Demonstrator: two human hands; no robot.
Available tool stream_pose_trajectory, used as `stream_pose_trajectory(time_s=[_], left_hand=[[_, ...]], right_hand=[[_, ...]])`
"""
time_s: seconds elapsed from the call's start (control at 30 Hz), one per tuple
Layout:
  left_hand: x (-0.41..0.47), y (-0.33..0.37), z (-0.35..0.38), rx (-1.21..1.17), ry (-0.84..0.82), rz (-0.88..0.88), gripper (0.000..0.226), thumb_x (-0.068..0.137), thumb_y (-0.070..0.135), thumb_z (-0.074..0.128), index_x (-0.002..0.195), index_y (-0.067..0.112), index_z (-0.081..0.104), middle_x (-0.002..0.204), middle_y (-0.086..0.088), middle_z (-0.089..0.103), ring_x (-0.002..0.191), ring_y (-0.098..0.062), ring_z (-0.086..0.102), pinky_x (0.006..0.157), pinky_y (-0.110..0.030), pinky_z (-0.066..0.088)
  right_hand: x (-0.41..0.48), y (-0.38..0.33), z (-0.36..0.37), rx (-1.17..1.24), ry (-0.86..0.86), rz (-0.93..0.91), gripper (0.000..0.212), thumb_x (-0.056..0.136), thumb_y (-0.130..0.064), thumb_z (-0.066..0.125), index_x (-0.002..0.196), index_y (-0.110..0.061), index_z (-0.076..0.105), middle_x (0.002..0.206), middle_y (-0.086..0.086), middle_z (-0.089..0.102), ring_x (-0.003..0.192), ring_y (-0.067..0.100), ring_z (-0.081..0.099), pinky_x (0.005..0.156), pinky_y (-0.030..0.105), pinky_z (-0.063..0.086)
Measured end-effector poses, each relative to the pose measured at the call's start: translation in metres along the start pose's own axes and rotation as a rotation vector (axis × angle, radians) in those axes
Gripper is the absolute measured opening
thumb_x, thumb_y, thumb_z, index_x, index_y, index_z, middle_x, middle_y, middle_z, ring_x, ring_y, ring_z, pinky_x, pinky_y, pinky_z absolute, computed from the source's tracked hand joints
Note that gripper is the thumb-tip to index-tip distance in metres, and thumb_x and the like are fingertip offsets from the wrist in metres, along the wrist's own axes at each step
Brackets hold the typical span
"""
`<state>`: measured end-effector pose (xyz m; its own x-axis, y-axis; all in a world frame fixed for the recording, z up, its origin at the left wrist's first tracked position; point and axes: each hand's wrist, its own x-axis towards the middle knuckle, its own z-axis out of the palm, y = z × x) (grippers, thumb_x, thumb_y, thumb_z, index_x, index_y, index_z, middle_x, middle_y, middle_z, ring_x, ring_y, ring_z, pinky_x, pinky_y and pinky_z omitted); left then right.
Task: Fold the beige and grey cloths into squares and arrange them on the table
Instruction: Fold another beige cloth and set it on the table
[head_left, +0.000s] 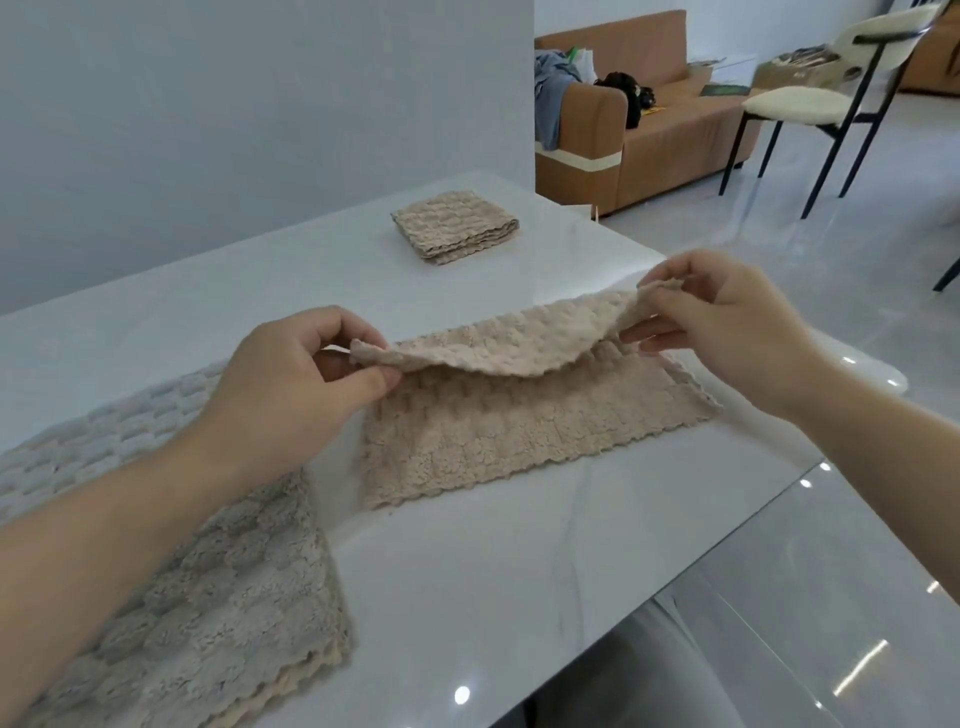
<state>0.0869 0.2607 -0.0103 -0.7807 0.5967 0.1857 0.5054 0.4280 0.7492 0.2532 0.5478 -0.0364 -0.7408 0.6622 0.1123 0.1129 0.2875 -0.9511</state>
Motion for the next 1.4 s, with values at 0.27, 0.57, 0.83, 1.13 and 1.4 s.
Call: stream_pose_trajectory(time_s=[0.27,0.57,0.83,1.13,1.4], left_hand=[[-0.023,-0.012,0.003,0.166,-0.090,0.248,0.025,0.078,0.013,0.081,0.082,0.033,0.066,0.098,0.014,0.073,0.088,-0.009,0.072,0.085,-0.039,0.059],[-0.034,-0.022,0.005,0.423,-0.201,0.472,0.023,0.080,0.017,0.073,0.084,0.032,0.057,0.091,0.019,0.057,0.087,-0.006,0.057,0.077,-0.020,0.044],[0.002,-0.042,0.002,0.601,-0.259,0.460,0.022,0.084,0.012,0.067,0.090,0.029,0.055,0.094,0.023,0.048,0.088,0.000,0.052,0.077,-0.012,0.039],[0.014,-0.058,-0.004,0.570,-0.235,0.450,0.023,0.087,0.015,0.068,0.096,0.031,0.054,0.097,0.023,0.050,0.088,-0.004,0.050,0.078,-0.017,0.039],[0.013,-0.063,-0.005,0.556,-0.251,0.478,0.022,0.090,0.019,0.066,0.098,0.033,0.050,0.099,0.024,0.048,0.087,-0.008,0.052,0.076,-0.029,0.044]], right_hand=[[-0.032,0.022,-0.013,-0.282,-0.021,-0.129,0.023,0.095,-0.018,0.054,0.089,-0.037,0.067,0.102,-0.004,0.074,0.102,0.028,0.066,0.096,0.056,0.051],[-0.033,0.025,-0.013,-0.326,-0.011,-0.173,0.024,0.087,-0.004,0.054,0.076,-0.023,0.063,0.102,-0.020,0.071,0.100,0.002,0.061,0.088,0.035,0.051],[-0.005,0.024,-0.006,-0.697,-0.248,-0.369,0.031,0.077,-0.014,0.070,0.102,-0.031,0.063,0.114,-0.011,0.058,0.099,0.008,0.053,0.086,0.012,0.040],[0.014,0.043,0.011,-0.680,-0.028,-0.678,0.023,0.080,0.000,0.069,0.099,-0.012,0.076,0.105,0.002,0.068,0.089,0.017,0.064,0.083,0.025,0.051],[0.014,0.046,0.010,-0.674,-0.025,-0.607,0.015,0.081,-0.005,0.064,0.092,-0.013,0.071,0.096,0.001,0.068,0.078,0.015,0.057,0.075,0.020,0.043]])
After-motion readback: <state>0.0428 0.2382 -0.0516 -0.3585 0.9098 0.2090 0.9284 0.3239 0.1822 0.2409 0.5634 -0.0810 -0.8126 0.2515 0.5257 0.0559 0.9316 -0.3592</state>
